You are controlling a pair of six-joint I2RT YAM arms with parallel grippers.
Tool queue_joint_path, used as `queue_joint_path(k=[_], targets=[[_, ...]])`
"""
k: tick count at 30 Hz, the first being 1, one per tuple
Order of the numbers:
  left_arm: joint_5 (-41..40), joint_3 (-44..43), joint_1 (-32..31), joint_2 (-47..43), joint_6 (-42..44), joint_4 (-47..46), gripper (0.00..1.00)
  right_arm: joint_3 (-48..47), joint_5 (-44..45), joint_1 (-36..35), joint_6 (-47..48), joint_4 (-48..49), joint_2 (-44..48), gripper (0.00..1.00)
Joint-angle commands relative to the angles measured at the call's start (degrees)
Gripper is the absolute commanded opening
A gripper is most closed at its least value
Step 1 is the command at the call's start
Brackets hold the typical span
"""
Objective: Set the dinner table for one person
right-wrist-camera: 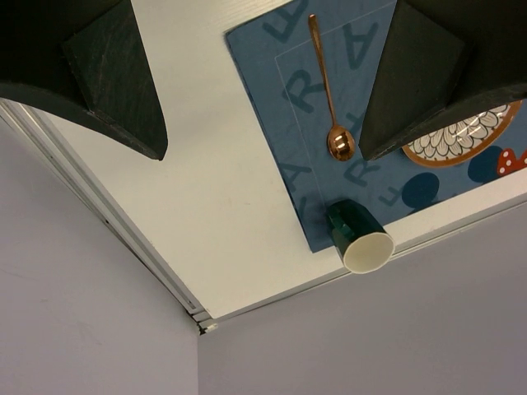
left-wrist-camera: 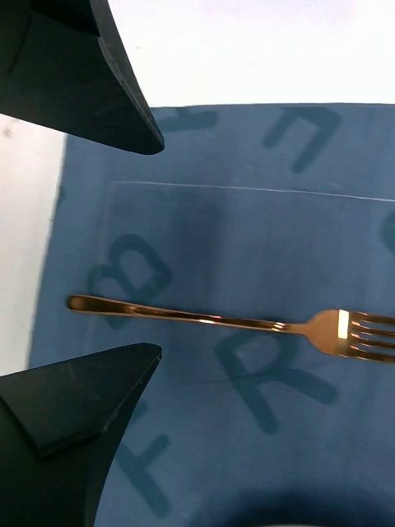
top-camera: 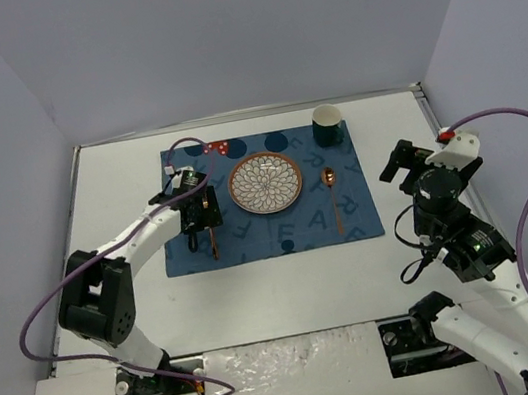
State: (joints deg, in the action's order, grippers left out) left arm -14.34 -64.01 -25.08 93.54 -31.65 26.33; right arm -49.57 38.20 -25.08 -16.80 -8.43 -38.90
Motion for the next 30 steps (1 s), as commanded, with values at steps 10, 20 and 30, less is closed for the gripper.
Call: queue_joint_path(k=[10, 20, 30], targets=[[-3.5, -12.9, 0.2, 12.4, 3.5, 0.5, 0.96, 0.8, 1.9, 0.1, 1.4, 2.6, 0.2, 1.00], [-3.3, -9.6, 1.1, 11.8, 3.7, 0.6, 0.96, 1.3, 1.9, 0.1, 1.0, 2.6, 0.2, 1.00], [-3.6, -9.9, 2.2, 11.8, 4.3, 1.6, 0.95, 1.7, 1.8, 0.1, 0.9, 2.6, 0.6, 1.00]])
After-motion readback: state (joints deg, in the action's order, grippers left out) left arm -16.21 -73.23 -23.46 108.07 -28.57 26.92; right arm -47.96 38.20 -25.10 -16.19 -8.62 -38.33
